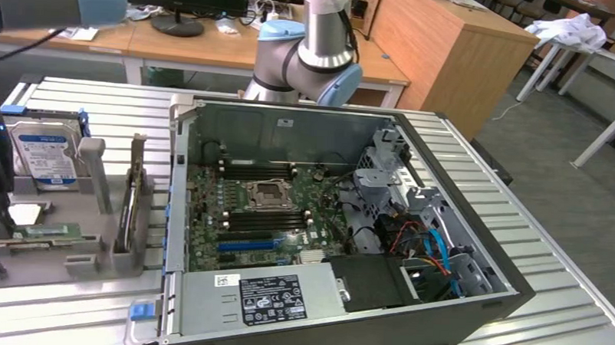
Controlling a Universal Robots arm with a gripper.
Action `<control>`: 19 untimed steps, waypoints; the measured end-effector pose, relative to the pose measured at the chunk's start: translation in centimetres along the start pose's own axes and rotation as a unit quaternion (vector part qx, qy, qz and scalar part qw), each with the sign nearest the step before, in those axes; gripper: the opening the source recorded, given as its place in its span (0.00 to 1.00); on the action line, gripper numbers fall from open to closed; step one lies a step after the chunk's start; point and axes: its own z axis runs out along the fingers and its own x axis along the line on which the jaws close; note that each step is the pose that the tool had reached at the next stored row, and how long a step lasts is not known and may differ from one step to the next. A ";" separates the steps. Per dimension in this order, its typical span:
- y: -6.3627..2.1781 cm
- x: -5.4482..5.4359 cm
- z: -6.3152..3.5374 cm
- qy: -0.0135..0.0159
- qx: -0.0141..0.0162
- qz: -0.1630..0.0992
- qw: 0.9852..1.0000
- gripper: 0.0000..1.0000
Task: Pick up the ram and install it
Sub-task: 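Pick up the ram and move it above insertion slot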
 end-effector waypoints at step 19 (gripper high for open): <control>-0.44 0.2 -8.63 -0.001 0.000 0.000 1.000 0.13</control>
